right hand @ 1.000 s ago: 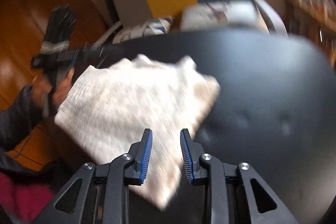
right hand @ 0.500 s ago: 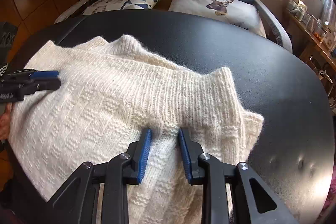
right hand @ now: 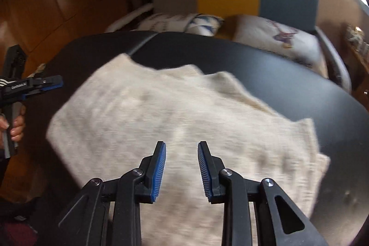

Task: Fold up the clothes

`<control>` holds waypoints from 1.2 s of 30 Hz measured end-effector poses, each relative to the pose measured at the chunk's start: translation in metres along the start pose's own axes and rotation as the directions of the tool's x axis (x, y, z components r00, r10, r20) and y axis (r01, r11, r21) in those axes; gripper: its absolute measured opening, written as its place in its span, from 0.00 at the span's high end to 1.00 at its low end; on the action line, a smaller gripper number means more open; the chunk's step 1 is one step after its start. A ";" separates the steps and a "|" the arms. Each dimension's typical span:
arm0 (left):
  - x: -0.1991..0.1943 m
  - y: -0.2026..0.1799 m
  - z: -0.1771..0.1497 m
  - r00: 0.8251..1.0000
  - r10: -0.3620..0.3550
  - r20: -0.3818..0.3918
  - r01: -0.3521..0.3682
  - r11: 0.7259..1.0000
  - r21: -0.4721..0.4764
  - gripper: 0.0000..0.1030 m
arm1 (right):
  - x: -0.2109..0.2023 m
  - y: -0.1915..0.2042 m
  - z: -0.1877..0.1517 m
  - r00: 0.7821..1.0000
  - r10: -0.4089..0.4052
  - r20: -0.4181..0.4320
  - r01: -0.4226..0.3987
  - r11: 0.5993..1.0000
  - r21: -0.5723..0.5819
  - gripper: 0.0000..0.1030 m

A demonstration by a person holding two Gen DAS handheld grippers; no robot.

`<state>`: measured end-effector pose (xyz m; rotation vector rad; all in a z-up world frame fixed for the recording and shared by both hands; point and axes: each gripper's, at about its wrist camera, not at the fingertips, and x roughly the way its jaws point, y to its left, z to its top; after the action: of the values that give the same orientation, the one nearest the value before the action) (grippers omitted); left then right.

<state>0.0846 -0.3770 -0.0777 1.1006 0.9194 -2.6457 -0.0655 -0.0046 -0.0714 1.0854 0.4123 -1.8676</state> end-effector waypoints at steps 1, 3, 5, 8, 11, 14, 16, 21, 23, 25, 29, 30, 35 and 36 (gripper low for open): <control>-0.009 0.014 -0.004 1.000 0.007 0.002 -0.007 1.000 -0.010 0.57 | 0.006 0.010 -0.003 1.000 0.017 -0.004 -0.017 1.000 -0.006 0.72; -0.020 0.026 -0.017 1.000 -0.016 -0.013 0.016 1.000 -0.010 0.57 | 0.018 0.024 -0.006 1.000 0.018 -0.019 -0.018 1.000 -0.009 0.72; -0.023 0.020 -0.035 0.999 -0.034 -0.040 0.035 0.999 0.034 0.57 | 0.024 0.028 -0.011 0.999 0.024 -0.030 -0.023 1.000 0.018 0.72; -0.012 0.007 -0.059 0.994 -0.017 -0.104 0.027 0.995 0.095 0.54 | 0.035 0.023 -0.019 0.999 0.021 -0.046 -0.018 0.998 0.067 0.72; 0.021 0.009 -0.085 0.975 0.104 -0.197 -0.085 0.991 0.101 0.57 | 0.039 0.006 -0.026 0.997 0.078 -0.009 -0.076 0.986 0.149 0.72; 0.015 0.015 -0.092 0.983 0.069 -0.171 -0.061 0.997 0.048 0.61 | 0.038 -0.004 -0.025 0.993 0.114 0.010 -0.114 0.971 0.208 0.73; 0.009 0.015 -0.092 0.986 0.047 -0.163 -0.043 0.999 0.029 0.63 | 0.032 -0.004 -0.022 0.993 0.115 0.020 -0.117 0.969 0.220 0.72; -0.007 0.005 -0.077 0.996 0.024 -0.090 -0.020 0.999 0.047 0.55 | -0.003 -0.007 -0.024 0.994 0.080 0.079 -0.096 0.971 0.221 0.72; -0.002 0.003 -0.068 0.996 0.018 -0.090 -0.013 0.999 0.050 0.46 | -0.013 -0.013 -0.028 0.995 0.040 0.087 -0.059 0.972 0.226 0.72; 0.007 0.004 -0.061 0.994 0.011 -0.108 -0.006 0.999 0.045 0.45 | -0.019 -0.025 -0.032 0.996 -0.048 0.077 0.028 0.970 0.240 0.72; 0.032 0.004 -0.043 0.988 -0.005 -0.151 0.008 1.000 0.018 0.41 | -0.024 -0.054 -0.041 0.989 -0.138 0.047 0.118 0.947 0.298 0.72; 0.036 0.004 -0.039 0.987 -0.008 -0.159 0.011 1.000 0.021 0.40 | -0.025 -0.058 -0.043 0.988 -0.150 0.042 0.131 0.946 0.298 0.72; 0.057 0.002 -0.021 0.981 -0.032 -0.192 0.036 0.999 0.014 0.34 | -0.030 -0.084 -0.051 0.981 -0.191 0.023 0.173 0.927 0.333 0.72; 0.060 0.003 -0.018 0.980 -0.050 -0.194 0.051 0.999 0.000 0.34 | -0.028 -0.090 -0.052 0.983 -0.184 0.009 0.170 0.928 0.332 0.72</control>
<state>0.0526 -0.3622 -0.1298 1.3739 0.9868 -2.6166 -0.1078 0.0923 -0.0908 1.2622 0.1800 -2.1699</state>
